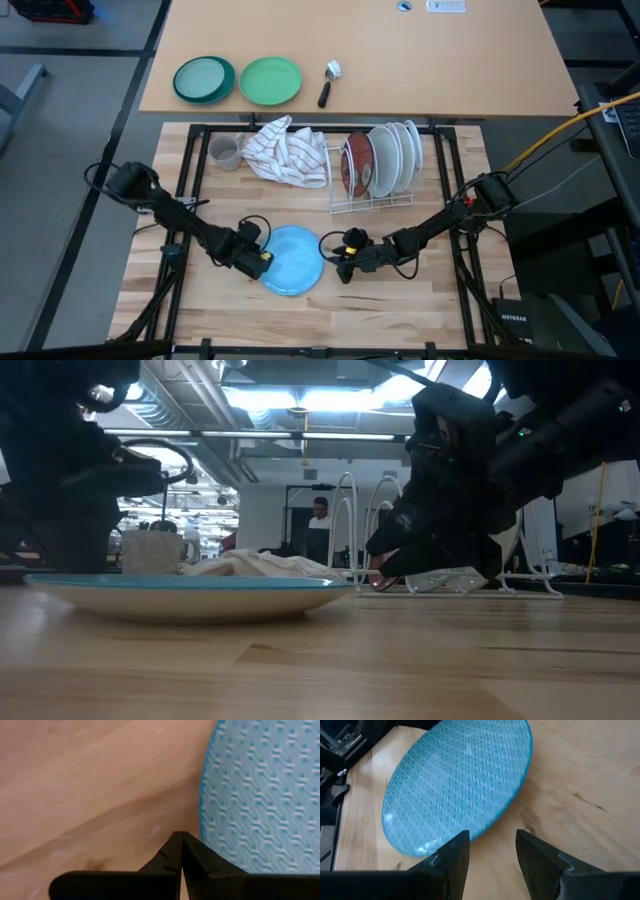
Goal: Sort dishes
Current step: Put the blue plate into the white dish rack
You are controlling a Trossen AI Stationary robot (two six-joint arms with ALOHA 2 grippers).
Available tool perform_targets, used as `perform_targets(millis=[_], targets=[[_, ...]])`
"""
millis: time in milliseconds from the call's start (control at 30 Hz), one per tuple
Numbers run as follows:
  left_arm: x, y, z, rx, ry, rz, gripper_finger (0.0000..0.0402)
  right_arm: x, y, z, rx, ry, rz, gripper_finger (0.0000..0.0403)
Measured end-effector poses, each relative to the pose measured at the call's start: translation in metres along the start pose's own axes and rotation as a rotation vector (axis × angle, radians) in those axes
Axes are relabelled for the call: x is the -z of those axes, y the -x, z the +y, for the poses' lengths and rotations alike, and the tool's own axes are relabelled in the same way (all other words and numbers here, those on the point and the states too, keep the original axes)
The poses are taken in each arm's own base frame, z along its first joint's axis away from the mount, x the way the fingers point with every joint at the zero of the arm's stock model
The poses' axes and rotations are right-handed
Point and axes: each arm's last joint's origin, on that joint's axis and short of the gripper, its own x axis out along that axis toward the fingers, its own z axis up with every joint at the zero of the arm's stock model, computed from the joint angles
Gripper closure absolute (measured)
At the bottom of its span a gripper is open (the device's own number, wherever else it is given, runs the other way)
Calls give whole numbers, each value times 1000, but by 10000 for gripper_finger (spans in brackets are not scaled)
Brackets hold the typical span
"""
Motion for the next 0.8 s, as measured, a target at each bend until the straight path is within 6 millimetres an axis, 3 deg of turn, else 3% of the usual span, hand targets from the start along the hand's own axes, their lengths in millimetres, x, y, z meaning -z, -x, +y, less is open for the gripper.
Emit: perform_targets(millis=[267, 433, 600, 800], targets=[[5, -10, -7, -6, 1, -19, 401, 5, -1, -4, 21, 17, 65, 237], [5, -10, -8, 3, 14, -17, 401, 14, -11, -10, 30, -78, 70, 237], [5, -10, -9, 9, 29, -9, 401, 14, -23, -2, -61, -131, 1, 237], [5, -8, -13, 15, 33, -8, 401, 9, -32, 10, -48, -100, 18, 237]])
